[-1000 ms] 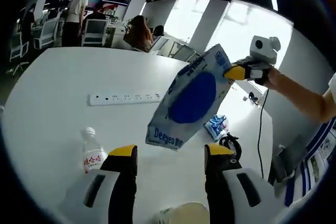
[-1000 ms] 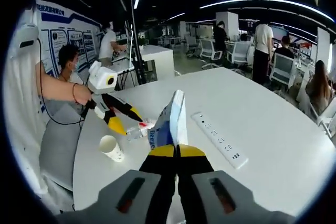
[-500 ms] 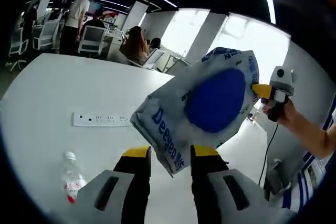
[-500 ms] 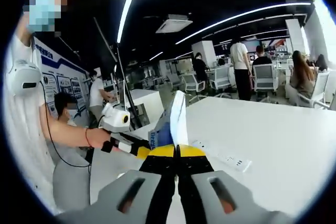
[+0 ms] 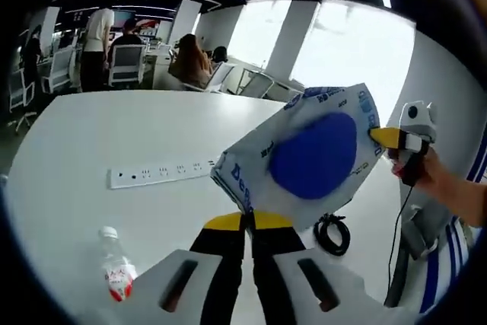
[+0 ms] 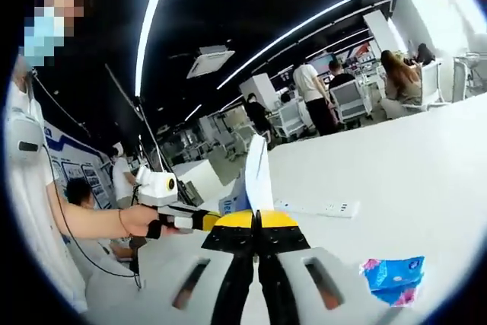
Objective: Arrange the tabletop items into an orderly group along one side of the table until the central work area is clear of visible clutter.
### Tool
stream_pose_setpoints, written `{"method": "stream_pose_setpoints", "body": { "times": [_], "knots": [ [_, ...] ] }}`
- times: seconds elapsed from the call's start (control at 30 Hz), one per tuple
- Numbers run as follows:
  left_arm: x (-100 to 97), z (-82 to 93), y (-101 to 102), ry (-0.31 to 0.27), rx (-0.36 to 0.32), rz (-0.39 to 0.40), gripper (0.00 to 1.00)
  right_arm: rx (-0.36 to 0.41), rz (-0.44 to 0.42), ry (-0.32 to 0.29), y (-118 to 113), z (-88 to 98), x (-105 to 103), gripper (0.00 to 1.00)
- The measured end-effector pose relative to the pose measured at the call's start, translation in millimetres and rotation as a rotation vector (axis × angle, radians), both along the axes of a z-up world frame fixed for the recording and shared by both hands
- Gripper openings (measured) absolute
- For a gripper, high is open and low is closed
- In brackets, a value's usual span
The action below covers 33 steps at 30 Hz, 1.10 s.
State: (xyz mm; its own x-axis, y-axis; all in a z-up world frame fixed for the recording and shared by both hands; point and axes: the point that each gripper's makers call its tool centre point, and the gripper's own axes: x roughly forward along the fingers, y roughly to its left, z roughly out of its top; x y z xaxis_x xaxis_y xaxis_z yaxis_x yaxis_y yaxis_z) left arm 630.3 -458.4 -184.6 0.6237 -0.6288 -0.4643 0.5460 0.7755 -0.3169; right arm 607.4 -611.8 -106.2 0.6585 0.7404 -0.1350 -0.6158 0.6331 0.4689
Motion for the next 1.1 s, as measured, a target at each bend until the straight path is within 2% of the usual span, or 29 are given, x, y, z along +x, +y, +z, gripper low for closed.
{"method": "stream_pose_setpoints", "body": {
  "times": [0.03, 0.1, 0.17, 0.27, 0.43, 0.5, 0.53, 0.57, 0.67, 0.7, 0.8, 0.87, 0.9, 1.0, 1.03, 1.1],
  "knots": [
    [0.1, -0.1, 0, 0.005, -0.001, -0.001, 0.0, -0.006, -0.021, 0.003, -2, -5.5, -1, 0.0],
    [-1.0, -2.2, 0, 0.013, 0.018, -0.008, 0.0, 0.042, -0.034, 0.031, -2, -9.6, -4, 0.0],
    [-1.9, -2.5, 0, 0.017, 0.021, -0.012, 0.0, 0.047, -0.046, 0.036, -5, -14.7, -6, 0.0],
    [-4.4, -7.6, 0, 0.026, 0.065, -0.028, 0.0, 0.052, -0.075, 0.073, -5, -25.4, -6, 0.0],
    [-8.5, -18.3, 2, 0.035, 0.136, -0.062, 0.0, 0.035, -0.131, 0.118, -6, -42.7, -6, 0.0],
    [-8.4, -21.2, 2, 0.052, 0.136, -0.059, 0.0, 0.01, -0.151, 0.135, -7, -50.8, -7, 0.0],
    [-8.9, -22.9, 3, 0.057, 0.144, -0.063, 0.0, 0.008, -0.157, 0.15, -7, -54.6, -7, 0.0],
    [-10.3, -27.1, 4, 0.065, 0.166, -0.074, 0.0, 0.013, -0.172, 0.195, -8, -62.5, -8, 0.0],
    [-13.3, -33.9, 5, 0.088, 0.19, -0.081, 0.0, 0.007, -0.181, 0.205, -5, -71.0, -10, 0.0],
    [-13.7, -37.4, 6, 0.096, 0.198, -0.085, 0.0, 0.001, -0.191, 0.228, -4, -77.5, -11, 0.0],
    [-12.8, -49.2, 7, 0.132, 0.216, -0.088, 0.0, -0.043, -0.214, 0.271, -4, -94.0, -12, 0.0],
    [-12.7, -55.8, 5, 0.149, 0.231, -0.096, 0.0, -0.113, -0.23, 0.284, -6, -108.3, -11, 0.0],
    [-12.9, -58.8, 4, 0.152, 0.24, -0.102, 0.0, -0.155, -0.248, 0.313, -8, -119.1, -12, 0.0],
    [-14.3, -71.1, 2, 0.168, 0.281, -0.119, 0.0, -0.198, -0.265, 0.315, -6, -130.8, -10, 0.0],
    [-13.8, -75.3, 0, 0.175, 0.281, -0.12, 0.0, -0.26, -0.276, 0.335, -9, -143.0, -10, 0.0],
    [-12.9, -80.3, -1, 0.189, 0.281, -0.119, 0.0, -0.298, -0.286, 0.341, -9, -152.4, -8, 0.0]
  ]
}}
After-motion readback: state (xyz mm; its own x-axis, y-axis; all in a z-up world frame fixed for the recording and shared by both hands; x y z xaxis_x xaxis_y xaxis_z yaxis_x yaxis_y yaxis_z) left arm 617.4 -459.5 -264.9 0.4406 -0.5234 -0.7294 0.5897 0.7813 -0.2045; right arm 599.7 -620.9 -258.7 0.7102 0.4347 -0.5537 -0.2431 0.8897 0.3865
